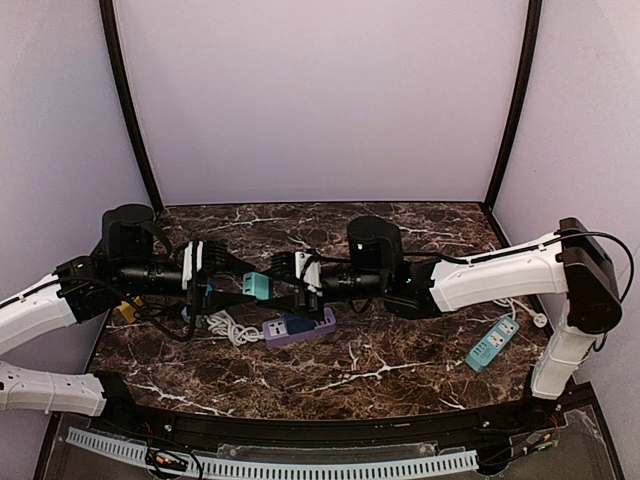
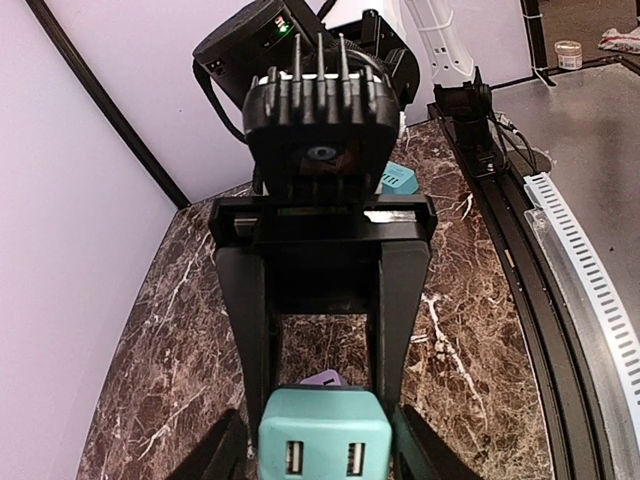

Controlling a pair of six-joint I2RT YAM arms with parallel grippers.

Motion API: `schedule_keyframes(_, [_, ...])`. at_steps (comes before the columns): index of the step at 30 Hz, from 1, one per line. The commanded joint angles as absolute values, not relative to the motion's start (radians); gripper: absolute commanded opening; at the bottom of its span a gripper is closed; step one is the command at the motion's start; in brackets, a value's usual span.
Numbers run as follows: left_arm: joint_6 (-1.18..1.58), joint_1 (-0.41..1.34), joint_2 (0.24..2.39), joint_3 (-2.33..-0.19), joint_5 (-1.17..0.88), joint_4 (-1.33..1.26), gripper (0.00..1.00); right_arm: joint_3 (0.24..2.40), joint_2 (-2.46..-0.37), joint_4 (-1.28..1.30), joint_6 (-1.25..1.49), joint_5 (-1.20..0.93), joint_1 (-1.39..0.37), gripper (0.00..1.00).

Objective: Insert the plug
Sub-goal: Adjust the plug.

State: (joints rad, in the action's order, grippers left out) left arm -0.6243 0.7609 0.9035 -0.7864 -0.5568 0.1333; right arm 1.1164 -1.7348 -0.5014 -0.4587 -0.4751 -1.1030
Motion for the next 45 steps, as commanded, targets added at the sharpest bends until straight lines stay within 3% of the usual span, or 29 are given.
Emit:
schedule_keyframes(1, [-0.613,0.767,0.905,-0.779,-0.557,0.107,0.46,1.142,-1.744,-0.541,-0.443,-0.487,-1.1,0.0])
schedule_keyframes(3, [-0.619,0.766,0.905,-0.777,-0.553,0.112,0.43,1.14,-1.742,-0.545,-0.441,-0.488,-1.099,0.0])
schedule_keyframes(6, [-0.621,0.767,0.907,-0.775,-0.548,0.13,0.54,1.136,-1.739,-0.554,-0.438,-0.492,-1.097,0.0])
schedule_keyframes(9, [-0.619,0.767,0.907,-0.771,-0.537,0.149,0.58,1.13,-1.737,-0.564,-0.434,-0.503,-1.098,0.0])
schedule_keyframes(18, [-0.616,0.766,0.911,-0.773,-0.562,0.139,0.48,1.121,-1.734,-0.59,-0.42,-0.517,-1.094,0.0])
schedule_keyframes(20, [-0.622,0.767,0.911,-0.774,-0.57,0.137,0.41,1.121,-1.736,-0.588,-0.418,-0.518,-1.094,0.0])
schedule_keyframes(23, [-0.615,0.766,0.913,-0.777,-0.564,0.124,0.2,1.123,-1.74,-0.584,-0.414,-0.519,-1.093,0.0])
schedule_keyframes(26, [-0.589,0.766,0.912,-0.781,-0.544,0.112,0.04,1.128,-1.745,-0.571,-0.411,-0.511,-1.093,0.0])
schedule_keyframes(27, [-0.576,0.766,0.913,-0.781,-0.524,0.113,0.02,1.131,-1.749,-0.563,-0.409,-0.501,-1.092,0.04])
schedule_keyframes(28, [-0.57,0.766,0.914,-0.781,-0.499,0.121,0.01,1.135,-1.751,-0.55,-0.406,-0.487,-1.092,0.15])
schedule_keyframes(30, [-0.546,0.767,0.918,-0.785,-0.447,0.144,0.01,1.137,-1.747,-0.528,-0.398,-0.447,-1.092,0.46])
schedule_keyframes(34, [-0.478,0.766,0.939,-0.808,-0.318,0.229,0.01,1.115,-1.706,-0.465,-0.393,-0.362,-1.086,0.96])
schedule_keyframes(45, [-0.285,0.765,1.191,-0.886,-0.21,0.495,0.01,1.127,-1.637,-0.207,-0.117,-0.296,-0.938,0.99])
